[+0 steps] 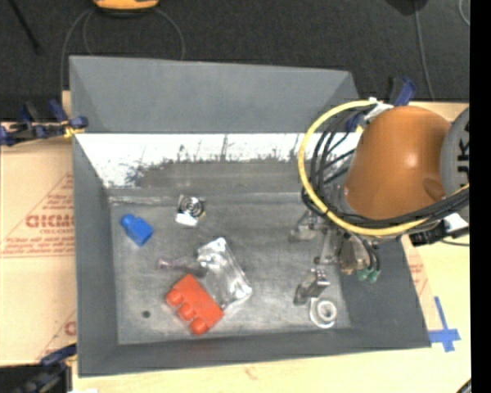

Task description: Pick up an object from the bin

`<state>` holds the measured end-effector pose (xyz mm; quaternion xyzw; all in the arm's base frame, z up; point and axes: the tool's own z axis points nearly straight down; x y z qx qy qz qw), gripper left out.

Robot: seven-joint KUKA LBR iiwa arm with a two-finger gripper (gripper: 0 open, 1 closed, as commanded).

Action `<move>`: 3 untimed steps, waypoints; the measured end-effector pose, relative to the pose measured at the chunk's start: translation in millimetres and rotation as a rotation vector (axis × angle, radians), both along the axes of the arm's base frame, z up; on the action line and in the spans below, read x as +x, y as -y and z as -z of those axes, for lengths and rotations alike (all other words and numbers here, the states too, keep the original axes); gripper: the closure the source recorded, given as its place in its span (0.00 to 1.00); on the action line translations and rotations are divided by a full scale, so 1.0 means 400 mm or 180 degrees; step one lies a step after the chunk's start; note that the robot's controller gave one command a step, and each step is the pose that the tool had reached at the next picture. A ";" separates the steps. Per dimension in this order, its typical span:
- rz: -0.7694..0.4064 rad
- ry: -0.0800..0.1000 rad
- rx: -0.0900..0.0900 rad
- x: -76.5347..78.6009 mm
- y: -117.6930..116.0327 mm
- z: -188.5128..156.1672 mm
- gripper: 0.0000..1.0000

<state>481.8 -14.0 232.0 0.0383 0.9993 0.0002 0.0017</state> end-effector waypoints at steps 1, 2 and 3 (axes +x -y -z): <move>-0.0002 0.0000 -0.0002 0.000 0.001 0.000 1.00; -0.0004 0.0000 -0.0004 0.000 0.002 0.000 0.00; -0.0217 -0.0030 -0.0006 -0.028 0.097 0.246 0.00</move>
Offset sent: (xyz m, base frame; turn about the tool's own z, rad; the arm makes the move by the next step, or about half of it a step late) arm 0.0000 0.0000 0.0000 0.0000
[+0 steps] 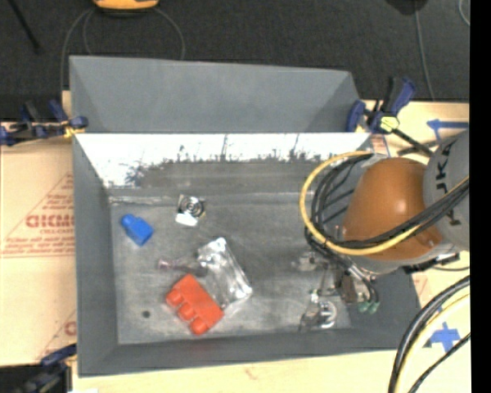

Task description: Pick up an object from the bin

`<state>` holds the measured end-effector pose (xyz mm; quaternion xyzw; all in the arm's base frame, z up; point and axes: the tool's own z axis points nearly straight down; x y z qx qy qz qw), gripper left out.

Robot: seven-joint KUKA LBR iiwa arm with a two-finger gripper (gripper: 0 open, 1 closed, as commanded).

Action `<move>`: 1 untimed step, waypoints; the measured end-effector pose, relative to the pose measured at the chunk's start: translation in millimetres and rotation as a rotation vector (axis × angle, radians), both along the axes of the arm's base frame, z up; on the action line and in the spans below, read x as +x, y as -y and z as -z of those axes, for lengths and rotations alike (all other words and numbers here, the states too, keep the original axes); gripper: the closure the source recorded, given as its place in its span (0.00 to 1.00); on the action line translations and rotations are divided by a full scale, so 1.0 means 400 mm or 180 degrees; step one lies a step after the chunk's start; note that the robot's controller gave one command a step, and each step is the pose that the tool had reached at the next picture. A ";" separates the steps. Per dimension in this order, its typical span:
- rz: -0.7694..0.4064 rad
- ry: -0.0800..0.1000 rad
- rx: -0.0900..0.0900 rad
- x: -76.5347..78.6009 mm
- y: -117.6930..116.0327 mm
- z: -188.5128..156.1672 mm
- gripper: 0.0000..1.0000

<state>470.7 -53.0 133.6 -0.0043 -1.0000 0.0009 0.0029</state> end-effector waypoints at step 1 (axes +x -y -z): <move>-0.0742 0.0054 -0.0006 0.027 0.116 0.123 0.00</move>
Offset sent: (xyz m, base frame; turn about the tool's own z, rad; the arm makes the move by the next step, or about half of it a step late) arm 0.0077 -0.0442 -0.0503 -0.2361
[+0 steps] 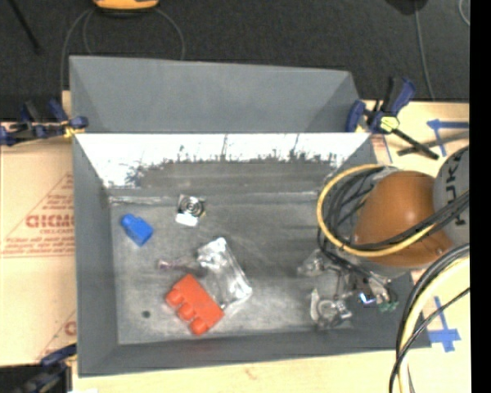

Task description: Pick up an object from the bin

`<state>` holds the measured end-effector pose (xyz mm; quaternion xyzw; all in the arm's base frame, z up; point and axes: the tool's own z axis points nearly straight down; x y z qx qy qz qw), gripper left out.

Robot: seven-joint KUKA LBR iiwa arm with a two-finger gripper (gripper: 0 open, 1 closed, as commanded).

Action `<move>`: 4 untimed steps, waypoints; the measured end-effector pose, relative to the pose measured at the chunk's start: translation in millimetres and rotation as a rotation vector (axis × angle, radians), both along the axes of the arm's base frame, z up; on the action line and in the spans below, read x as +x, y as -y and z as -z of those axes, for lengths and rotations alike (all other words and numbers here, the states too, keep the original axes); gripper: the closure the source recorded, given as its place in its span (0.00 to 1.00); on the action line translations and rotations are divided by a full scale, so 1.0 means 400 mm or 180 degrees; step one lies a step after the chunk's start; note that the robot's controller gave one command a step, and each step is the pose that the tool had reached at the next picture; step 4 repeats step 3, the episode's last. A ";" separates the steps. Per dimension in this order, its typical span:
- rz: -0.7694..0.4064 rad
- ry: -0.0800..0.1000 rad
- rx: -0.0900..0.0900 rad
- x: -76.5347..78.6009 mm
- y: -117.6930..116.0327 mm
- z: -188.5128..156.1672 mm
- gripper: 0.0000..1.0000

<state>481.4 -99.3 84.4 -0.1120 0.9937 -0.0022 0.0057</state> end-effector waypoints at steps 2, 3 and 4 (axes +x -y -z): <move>-0.0017 -0.0022 0.0009 0.010 0.061 0.012 1.00; -0.0025 -0.0007 -0.0004 0.012 0.079 -0.241 1.00; -0.0025 -0.0007 -0.0004 0.012 0.079 -0.241 1.00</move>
Offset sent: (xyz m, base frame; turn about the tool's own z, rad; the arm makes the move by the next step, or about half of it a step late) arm 0.0003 -0.0244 -0.0107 -0.0057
